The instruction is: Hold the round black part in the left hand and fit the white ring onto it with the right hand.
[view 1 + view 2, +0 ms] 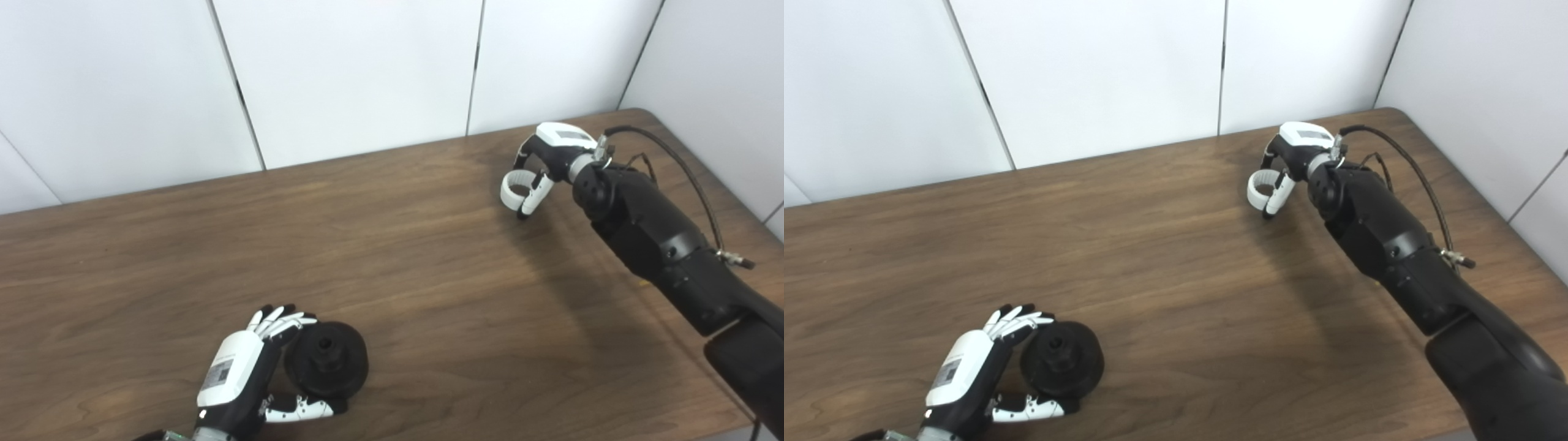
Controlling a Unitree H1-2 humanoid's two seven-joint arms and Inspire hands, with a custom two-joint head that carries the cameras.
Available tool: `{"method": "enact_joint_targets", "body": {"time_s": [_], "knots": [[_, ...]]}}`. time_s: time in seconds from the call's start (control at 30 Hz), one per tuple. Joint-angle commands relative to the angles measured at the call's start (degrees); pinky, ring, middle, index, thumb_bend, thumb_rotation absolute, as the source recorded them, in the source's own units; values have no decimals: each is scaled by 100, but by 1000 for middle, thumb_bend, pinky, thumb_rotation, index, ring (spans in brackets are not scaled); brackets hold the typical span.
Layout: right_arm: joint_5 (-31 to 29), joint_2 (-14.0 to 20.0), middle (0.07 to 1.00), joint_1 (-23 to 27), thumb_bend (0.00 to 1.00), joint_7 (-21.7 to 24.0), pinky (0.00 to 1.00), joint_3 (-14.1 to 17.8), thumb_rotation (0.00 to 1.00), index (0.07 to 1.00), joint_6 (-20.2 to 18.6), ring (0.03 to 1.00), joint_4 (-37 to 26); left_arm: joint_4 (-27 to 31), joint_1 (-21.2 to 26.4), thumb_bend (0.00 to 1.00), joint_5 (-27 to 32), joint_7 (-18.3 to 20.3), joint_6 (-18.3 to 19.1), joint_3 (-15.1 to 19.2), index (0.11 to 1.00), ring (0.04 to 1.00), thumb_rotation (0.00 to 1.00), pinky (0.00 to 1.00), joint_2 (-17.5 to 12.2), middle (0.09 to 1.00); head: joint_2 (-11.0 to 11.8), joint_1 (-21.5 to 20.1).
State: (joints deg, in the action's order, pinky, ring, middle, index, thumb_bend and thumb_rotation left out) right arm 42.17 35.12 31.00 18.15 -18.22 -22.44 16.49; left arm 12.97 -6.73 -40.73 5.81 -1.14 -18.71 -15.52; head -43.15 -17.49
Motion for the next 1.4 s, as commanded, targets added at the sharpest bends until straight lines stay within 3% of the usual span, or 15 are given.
{"method": "enact_joint_targets", "body": {"time_s": [0.0, 0.27, 0.4, 0.57, 0.73, 0.97, 1.37], "knots": [[78, 230, 823, 174, 523, -117, 1000, 91, 138, 486, 183, 921, -322, -19, -90, 524, -294, 197, 184, -26, 483, 928, 73, 1000, -162, 822, -13, 92], [-131, 383, 826, -302, 522, 786, 1000, 191, 132, 485, 95, 935, -2991, 117, -133, 525, -458, 230, 356, -164, 482, 915, 72, 1000, 14, 814, -177, 670], [-261, 196, 818, -487, 523, 1525, 1000, 70, 133, 484, -176, 928, -4377, 163, -133, 526, -489, 316, 522, -246, 482, 929, 70, 1000, 154, 821, -243, 838], [-145, -201, 817, -636, 525, 2141, 1000, -216, 140, 483, -225, 915, -5366, 209, -151, 526, -565, 290, 603, -354, 483, 931, 67, 1000, 265, 824, -293, 1031], [17, -646, 824, -744, 525, 2570, 1000, -373, 142, 482, -192, 925, -5929, 171, -188, 526, -616, 201, 626, -392, 483, 926, 67, 1000, 378, 819, -350, 1155], [130, -1064, 831, -801, 524, 2998, 1000, -364, 143, 483, -210, 942, -6190, 218, -206, 526, -763, 191, 686, -466, 483, 929, 68, 1000, 466, 820, -490, 1264], [121, -1316, 829, -985, 525, 2915, 1000, -364, 140, 483, 299, 942, -5964, 226, -146, 526, -839, 192, 830, -530, 482, 919, 66, 1000, 564, 811, -636, 1398]]}}
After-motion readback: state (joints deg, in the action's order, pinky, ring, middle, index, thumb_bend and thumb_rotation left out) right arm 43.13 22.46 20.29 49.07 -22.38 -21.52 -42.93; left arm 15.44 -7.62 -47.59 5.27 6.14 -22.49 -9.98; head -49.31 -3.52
